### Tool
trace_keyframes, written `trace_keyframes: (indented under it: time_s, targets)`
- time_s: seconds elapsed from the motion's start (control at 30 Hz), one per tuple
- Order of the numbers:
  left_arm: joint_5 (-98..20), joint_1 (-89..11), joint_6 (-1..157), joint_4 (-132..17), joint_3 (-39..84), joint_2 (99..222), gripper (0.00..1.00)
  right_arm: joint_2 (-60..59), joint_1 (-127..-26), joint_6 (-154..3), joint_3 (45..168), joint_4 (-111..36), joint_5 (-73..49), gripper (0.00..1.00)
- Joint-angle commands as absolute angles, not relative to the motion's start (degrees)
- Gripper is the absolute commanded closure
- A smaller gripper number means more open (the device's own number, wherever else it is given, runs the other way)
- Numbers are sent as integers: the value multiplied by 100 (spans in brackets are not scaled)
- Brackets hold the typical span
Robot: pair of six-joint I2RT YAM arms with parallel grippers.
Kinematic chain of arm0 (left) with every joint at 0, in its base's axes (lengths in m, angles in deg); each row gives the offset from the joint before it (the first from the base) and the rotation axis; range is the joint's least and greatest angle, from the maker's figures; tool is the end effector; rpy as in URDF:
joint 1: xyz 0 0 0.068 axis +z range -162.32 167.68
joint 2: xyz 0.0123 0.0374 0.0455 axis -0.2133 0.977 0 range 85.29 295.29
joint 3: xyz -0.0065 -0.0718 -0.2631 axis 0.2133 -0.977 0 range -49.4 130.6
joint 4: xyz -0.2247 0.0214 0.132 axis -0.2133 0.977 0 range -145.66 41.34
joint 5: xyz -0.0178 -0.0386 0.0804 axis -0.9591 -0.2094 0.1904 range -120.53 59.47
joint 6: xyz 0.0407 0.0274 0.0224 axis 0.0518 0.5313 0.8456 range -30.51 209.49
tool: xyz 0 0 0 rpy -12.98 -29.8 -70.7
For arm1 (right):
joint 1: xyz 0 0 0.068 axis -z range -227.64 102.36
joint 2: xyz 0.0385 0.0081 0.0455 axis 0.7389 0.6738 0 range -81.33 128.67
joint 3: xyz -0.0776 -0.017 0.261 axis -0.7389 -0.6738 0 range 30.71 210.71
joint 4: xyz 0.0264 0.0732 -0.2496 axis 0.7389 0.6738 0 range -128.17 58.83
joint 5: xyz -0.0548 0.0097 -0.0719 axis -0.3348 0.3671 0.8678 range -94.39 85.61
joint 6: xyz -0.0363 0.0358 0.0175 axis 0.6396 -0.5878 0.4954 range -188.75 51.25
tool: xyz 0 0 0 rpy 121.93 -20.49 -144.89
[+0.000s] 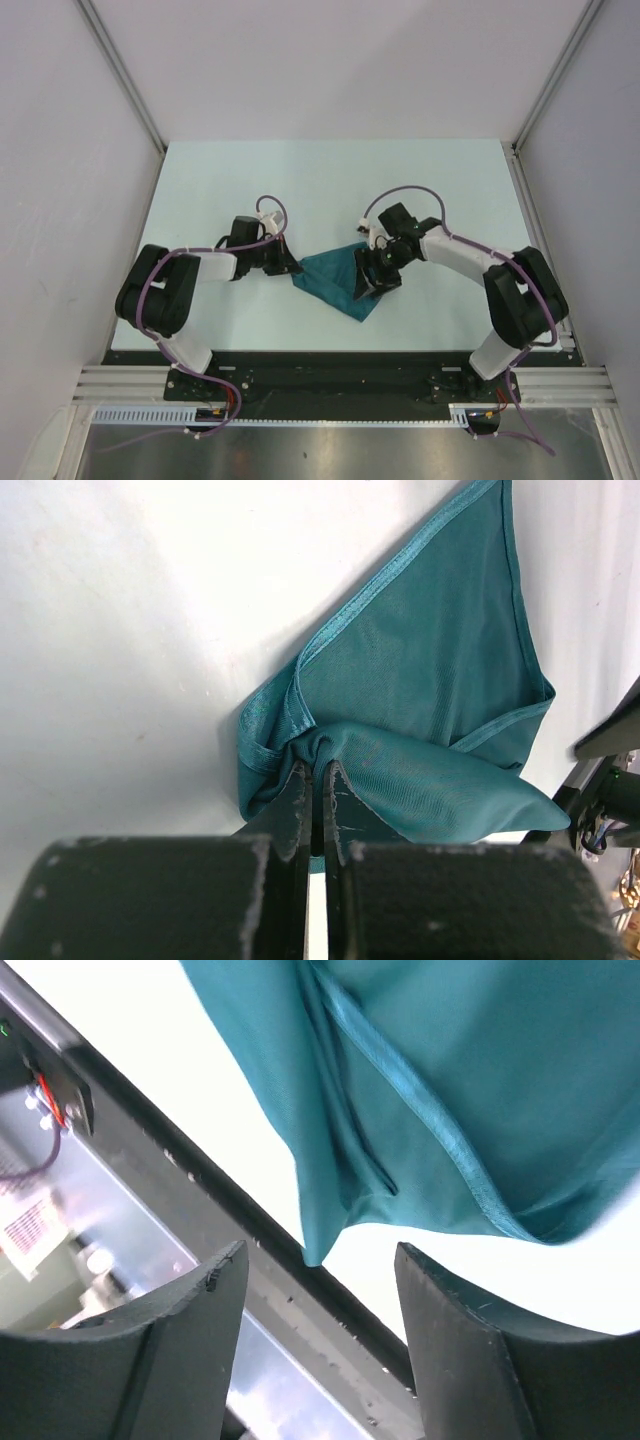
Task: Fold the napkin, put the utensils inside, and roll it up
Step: Roll the napkin with the utensil
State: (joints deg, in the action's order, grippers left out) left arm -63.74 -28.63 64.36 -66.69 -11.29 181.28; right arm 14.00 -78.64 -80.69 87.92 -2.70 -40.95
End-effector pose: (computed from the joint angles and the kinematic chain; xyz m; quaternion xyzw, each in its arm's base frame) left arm 0.2821 -0.1028 0.1246 0.0363 0.8966 -0.3732 0.2355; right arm 0.2491 0.1744 0.1740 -0.1997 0.9194 0.3385 0.0125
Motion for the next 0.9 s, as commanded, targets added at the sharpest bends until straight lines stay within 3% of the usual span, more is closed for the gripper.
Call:
trace_keyframes:
  time_s: [0.0,0.37,0.87]
  targets:
    - [-5681,-2788,6787,-6437,-1064,18320,100,701,-8042,-7894,9557,78,-3165,34]
    - [-5690,-2796,6795,-6428,-1037,18355,100,1297,-9184,-8070,9997,-626,-2742,32]
    - [-5708,-2796,6795,-6428,-1011,18373,100,1790,-9255,-7982,9944,-767,-2549,33]
